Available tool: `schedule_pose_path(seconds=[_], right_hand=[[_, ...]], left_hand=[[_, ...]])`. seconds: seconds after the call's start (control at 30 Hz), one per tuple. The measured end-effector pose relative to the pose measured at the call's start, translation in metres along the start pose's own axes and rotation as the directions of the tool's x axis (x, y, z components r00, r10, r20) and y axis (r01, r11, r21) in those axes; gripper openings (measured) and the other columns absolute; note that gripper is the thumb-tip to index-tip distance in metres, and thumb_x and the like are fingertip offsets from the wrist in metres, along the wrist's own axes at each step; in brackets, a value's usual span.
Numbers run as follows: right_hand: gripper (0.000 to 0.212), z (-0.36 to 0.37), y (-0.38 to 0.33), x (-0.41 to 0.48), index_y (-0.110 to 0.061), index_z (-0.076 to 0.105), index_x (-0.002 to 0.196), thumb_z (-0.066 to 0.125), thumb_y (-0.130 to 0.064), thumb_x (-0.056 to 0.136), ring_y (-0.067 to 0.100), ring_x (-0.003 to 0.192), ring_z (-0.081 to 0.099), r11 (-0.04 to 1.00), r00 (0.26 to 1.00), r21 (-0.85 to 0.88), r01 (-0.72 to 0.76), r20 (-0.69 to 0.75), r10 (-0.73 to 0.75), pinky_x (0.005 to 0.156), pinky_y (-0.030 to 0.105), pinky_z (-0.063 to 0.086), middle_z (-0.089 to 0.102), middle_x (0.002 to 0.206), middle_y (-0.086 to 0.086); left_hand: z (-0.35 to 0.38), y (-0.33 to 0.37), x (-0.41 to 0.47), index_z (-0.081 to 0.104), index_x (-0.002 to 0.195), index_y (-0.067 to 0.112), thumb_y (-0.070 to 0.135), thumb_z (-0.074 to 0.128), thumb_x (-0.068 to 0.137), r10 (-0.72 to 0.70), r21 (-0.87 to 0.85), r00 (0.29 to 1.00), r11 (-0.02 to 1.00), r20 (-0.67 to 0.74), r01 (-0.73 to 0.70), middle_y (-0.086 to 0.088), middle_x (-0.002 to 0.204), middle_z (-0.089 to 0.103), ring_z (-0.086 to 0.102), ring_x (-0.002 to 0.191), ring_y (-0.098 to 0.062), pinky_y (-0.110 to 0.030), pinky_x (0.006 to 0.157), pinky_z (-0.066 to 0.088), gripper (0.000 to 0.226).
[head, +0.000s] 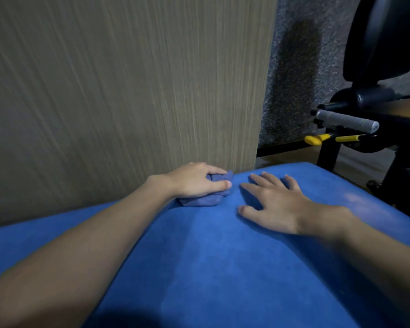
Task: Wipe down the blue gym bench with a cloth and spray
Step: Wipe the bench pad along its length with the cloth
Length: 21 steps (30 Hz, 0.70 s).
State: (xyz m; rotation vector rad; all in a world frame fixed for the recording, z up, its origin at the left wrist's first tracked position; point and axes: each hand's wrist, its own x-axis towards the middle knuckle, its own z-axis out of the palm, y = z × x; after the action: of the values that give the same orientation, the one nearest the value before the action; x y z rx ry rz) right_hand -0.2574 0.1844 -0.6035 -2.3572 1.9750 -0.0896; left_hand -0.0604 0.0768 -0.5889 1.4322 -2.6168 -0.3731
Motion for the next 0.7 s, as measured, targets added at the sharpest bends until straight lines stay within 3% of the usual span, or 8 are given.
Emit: schedule_pose_path(seconds=[0.1, 0.2, 0.37, 0.5, 0.6, 0.7], right_hand=[[0.086, 0.007, -0.040, 0.008, -0.030, 0.018, 0.152, 0.019, -0.077, 0.080, 0.012, 0.149, -0.001, 0.992, 0.999, 0.125, 0.009, -0.039, -0.004, 0.118, 0.053, -0.003, 0.007, 0.163, -0.004], [0.101, 0.018, -0.064, 0.012, -0.035, 0.010, 0.152, 0.000, -0.086, 0.065, 0.014, 0.149, -0.005, 0.999, 1.000, 0.033, 0.026, -0.004, -0.026, 0.117, 0.055, -0.005, 0.002, 0.164, -0.004], [0.100, 0.019, -0.066, 0.014, -0.041, 0.010, 0.150, 0.000, -0.087, 0.062, 0.012, 0.149, -0.007, 1.000, 1.000, -0.022, -0.015, 0.020, 0.016, 0.117, 0.054, -0.004, -0.001, 0.163, -0.006], [0.102, 0.021, -0.065, 0.015, -0.041, 0.008, 0.151, -0.001, -0.088, 0.061, 0.011, 0.149, -0.008, 1.000, 1.000, -0.026, -0.016, 0.025, 0.017, 0.117, 0.055, -0.005, -0.002, 0.163, -0.007], [0.101, 0.022, -0.064, 0.016, -0.041, 0.009, 0.151, 0.000, -0.088, 0.062, 0.012, 0.149, -0.008, 1.000, 1.000, -0.013, -0.011, 0.026, 0.011, 0.116, 0.055, -0.005, -0.001, 0.163, -0.007], [0.101, 0.021, -0.062, 0.017, -0.041, 0.010, 0.151, 0.002, -0.088, 0.062, 0.013, 0.149, -0.007, 1.000, 1.000, 0.014, 0.003, 0.013, -0.003, 0.116, 0.055, -0.005, -0.001, 0.164, -0.006]], left_hand=[[-0.006, -0.031, -0.027, 0.050, 0.134, 0.050, 0.081, 0.037, 0.066, -0.003, 0.015, 1.000, 1.000, 0.000, 0.003, 0.005, 0.142, 0.053, 0.047, 0.131, -0.018, -0.030, 0.106, 0.035, 0.076], [-0.018, -0.072, -0.057, 0.049, 0.135, 0.051, 0.085, 0.036, 0.064, -0.024, 0.014, 0.999, 1.000, 0.021, 0.024, 0.012, 0.143, 0.052, 0.046, 0.132, -0.012, -0.029, 0.108, 0.033, 0.079], [-0.022, -0.085, -0.066, 0.054, 0.128, 0.052, 0.082, 0.043, 0.067, -0.044, -0.026, 0.999, 0.999, 0.002, 0.044, 0.019, 0.131, 0.059, 0.055, 0.118, -0.009, -0.026, 0.094, 0.041, 0.068], [-0.018, -0.064, -0.052, 0.056, 0.122, 0.055, 0.079, 0.046, 0.069, -0.052, -0.067, 0.998, 0.996, 0.017, 0.053, 0.021, 0.123, 0.061, 0.051, 0.101, -0.003, -0.019, 0.077, 0.035, 0.059], [-0.019, -0.062, -0.055, 0.057, 0.122, 0.054, 0.081, 0.045, 0.067, -0.081, -0.102, 0.996, 0.991, 0.023, 0.082, 0.018, 0.127, 0.061, 0.053, 0.108, -0.005, -0.023, 0.088, 0.038, 0.062], [-0.022, -0.072, -0.074, 0.056, 0.128, 0.051, 0.081, 0.041, 0.066, -0.086, -0.034, 0.996, 0.996, 0.016, 0.087, 0.017, 0.132, 0.059, 0.053, 0.120, -0.008, -0.027, 0.102, 0.038, 0.070]])
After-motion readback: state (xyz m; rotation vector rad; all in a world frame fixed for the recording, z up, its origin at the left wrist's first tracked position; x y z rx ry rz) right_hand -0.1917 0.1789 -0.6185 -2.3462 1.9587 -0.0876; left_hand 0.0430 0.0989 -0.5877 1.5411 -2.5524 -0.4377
